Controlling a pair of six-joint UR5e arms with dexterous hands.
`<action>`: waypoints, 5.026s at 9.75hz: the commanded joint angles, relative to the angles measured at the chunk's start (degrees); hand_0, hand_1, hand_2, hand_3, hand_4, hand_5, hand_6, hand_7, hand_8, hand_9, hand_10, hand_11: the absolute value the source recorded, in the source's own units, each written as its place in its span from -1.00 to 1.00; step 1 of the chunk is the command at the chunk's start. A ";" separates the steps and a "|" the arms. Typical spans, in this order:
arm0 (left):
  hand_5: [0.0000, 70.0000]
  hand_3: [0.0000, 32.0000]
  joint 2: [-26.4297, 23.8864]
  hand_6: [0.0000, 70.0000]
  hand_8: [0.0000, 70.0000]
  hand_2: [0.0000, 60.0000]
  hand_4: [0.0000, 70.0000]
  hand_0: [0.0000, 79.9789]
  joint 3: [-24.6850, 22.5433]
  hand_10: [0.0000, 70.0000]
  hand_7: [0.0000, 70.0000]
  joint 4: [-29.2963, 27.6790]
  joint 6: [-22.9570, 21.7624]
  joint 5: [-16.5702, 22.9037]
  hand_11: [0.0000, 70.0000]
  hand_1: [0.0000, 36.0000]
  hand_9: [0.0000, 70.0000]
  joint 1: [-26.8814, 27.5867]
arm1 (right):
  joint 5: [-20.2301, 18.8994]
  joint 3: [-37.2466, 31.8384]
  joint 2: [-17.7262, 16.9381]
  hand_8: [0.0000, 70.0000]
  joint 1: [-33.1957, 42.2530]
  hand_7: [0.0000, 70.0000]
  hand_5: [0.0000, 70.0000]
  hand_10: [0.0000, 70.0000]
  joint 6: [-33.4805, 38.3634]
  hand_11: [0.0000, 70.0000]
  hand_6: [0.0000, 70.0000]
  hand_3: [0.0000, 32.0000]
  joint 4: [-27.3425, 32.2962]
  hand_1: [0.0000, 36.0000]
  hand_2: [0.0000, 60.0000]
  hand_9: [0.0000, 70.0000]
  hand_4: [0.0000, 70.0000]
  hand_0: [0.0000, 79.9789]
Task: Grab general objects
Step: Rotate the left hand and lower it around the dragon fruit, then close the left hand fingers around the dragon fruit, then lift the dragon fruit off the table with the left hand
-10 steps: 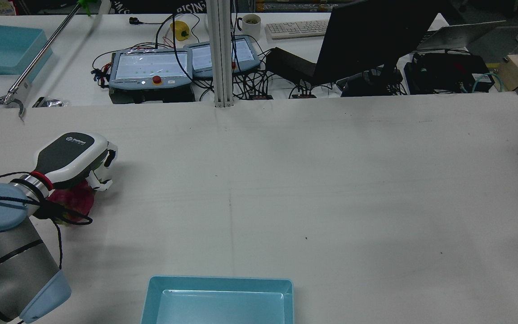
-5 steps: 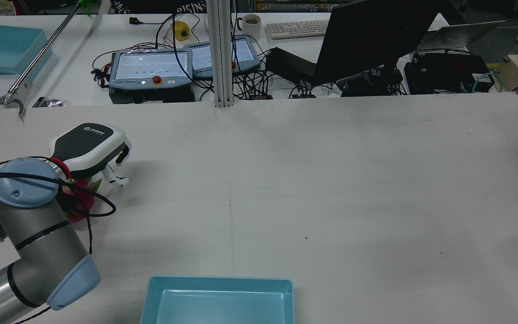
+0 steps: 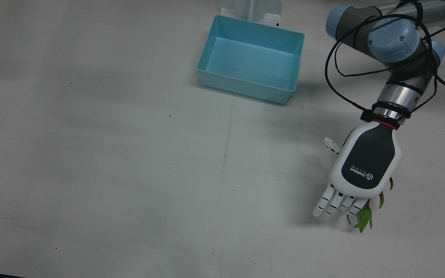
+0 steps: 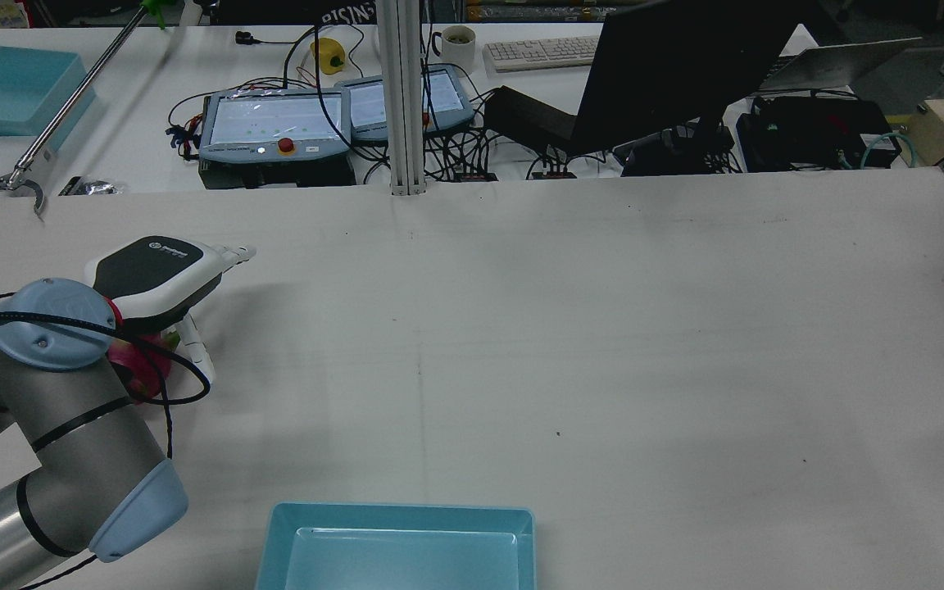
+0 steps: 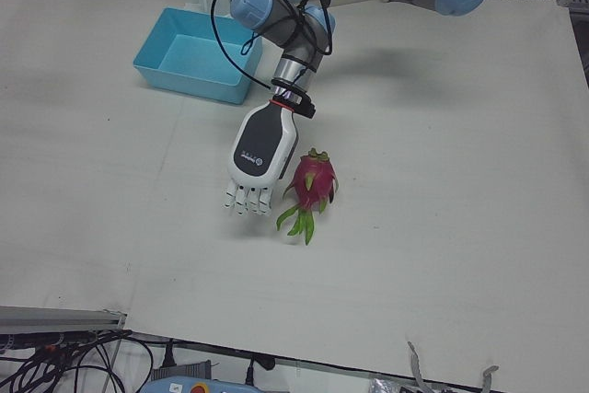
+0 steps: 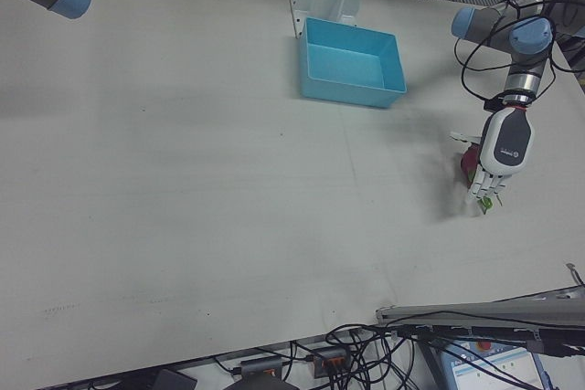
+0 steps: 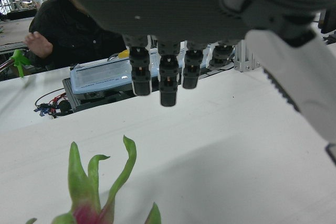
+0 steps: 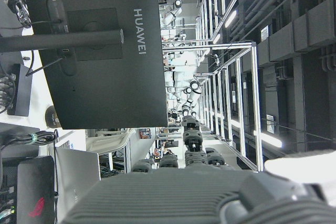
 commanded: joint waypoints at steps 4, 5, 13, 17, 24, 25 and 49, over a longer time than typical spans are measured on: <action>-1.00 0.94 3.10 -1.00 -1.00 -1.00 -1.00 0.06 -0.02 -1.00 -1.00 0.54 7.22 -0.03 -1.00 -0.57 -1.00 -0.13 | 0.00 0.00 0.07 -1.00 0.00 -1.00 -1.00 -1.00 0.00 -1.00 -1.00 -1.00 0.00 -1.00 -1.00 -1.00 -1.00 -1.00; -1.00 0.99 3.90 -1.00 -1.00 -1.00 -1.00 0.07 -0.02 -1.00 -1.00 0.53 8.29 -0.12 -1.00 -0.55 -1.00 -0.13 | 0.00 0.00 0.07 -1.00 0.00 -1.00 -1.00 -1.00 0.00 -1.00 -1.00 -1.00 0.00 -1.00 -1.00 -1.00 -1.00 -1.00; -1.00 1.00 12.15 -1.00 -1.00 -1.00 -1.00 0.05 0.15 -1.00 -1.00 -3.85 12.07 -0.38 -1.00 -0.56 -1.00 -0.30 | 0.00 0.00 0.07 -1.00 0.00 -1.00 -1.00 -1.00 0.09 -1.00 -1.00 -1.00 0.00 -1.00 -1.00 -1.00 -1.00 -1.00; -1.00 1.00 12.61 -1.00 -1.00 -1.00 -1.00 0.06 -0.02 -1.00 -1.00 -4.74 12.16 -0.38 -1.00 -0.55 -1.00 -0.48 | 0.00 0.00 -0.02 -1.00 0.00 -1.00 -1.00 -1.00 0.00 -1.00 -1.00 -1.00 0.00 -1.00 -1.00 -1.00 -1.00 -1.00; -0.38 -1.00 12.87 -0.21 0.15 -0.93 -0.73 0.00 -0.03 1.00 0.60 -8.25 12.25 -0.47 1.00 -0.99 0.20 -0.30 | 0.00 0.00 0.07 -1.00 0.00 -1.00 -1.00 -1.00 0.00 -1.00 -1.00 -1.00 0.00 -1.00 -1.00 -1.00 -1.00 -1.00; -0.13 -1.00 12.87 0.27 0.53 -0.87 -0.35 -0.03 0.06 1.00 0.99 -8.25 12.25 -0.47 1.00 -1.00 0.68 -0.21 | 0.00 0.00 0.07 -1.00 0.00 -1.00 -1.00 -1.00 0.00 -1.00 -1.00 -1.00 0.00 -1.00 -1.00 -1.00 -1.00 -1.00; 1.00 -1.00 18.14 1.00 1.00 1.00 1.00 -0.11 -8.86 1.00 1.00 -49.84 -40.57 37.76 1.00 -1.00 1.00 -15.70 | 0.00 0.00 0.07 -1.00 0.00 -1.00 -1.00 -1.00 0.00 -1.00 -1.00 -1.00 0.00 -1.00 -1.00 -1.00 -1.00 -1.00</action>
